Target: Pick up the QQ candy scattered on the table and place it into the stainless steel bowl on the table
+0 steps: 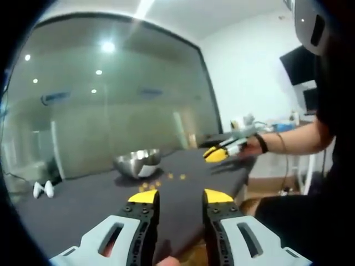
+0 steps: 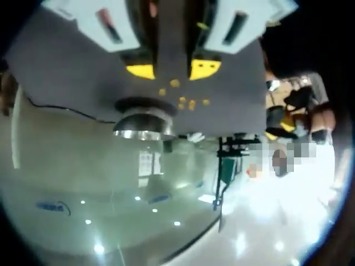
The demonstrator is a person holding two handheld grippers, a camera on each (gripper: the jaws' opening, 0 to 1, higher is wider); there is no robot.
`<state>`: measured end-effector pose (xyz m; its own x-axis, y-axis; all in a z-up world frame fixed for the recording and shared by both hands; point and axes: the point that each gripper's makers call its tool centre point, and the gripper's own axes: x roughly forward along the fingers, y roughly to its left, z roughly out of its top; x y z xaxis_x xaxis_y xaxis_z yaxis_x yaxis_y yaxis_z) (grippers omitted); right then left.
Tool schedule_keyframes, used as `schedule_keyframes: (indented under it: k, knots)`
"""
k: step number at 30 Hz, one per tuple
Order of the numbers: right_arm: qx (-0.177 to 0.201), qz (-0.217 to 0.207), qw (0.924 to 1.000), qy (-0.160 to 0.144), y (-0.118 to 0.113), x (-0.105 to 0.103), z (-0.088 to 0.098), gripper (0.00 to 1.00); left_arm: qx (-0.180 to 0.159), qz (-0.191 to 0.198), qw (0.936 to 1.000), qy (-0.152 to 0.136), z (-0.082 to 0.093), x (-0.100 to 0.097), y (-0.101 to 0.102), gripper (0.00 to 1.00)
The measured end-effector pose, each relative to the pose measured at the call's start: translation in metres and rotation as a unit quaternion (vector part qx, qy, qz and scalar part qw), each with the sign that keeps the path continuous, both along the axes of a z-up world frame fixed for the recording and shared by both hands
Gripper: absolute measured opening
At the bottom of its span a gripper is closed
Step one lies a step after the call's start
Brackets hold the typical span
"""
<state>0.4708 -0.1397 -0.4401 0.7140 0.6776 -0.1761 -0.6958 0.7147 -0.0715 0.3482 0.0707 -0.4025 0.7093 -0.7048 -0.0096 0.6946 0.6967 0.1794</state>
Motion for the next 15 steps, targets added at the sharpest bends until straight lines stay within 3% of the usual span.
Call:
schedule_keyframes:
  k: [8,15]
  knots:
    - [-0.021,-0.007,0.9994,0.026,0.014,0.019,-0.014,0.23,-0.003,0.009,1.0,0.001,0.0,0.0,0.008,0.32]
    - [-0.043,0.009,0.9986,0.029,0.036,0.034,-0.018,0.24,-0.002,0.013,0.9999,-0.001,0.0,0.0,0.011,0.32]
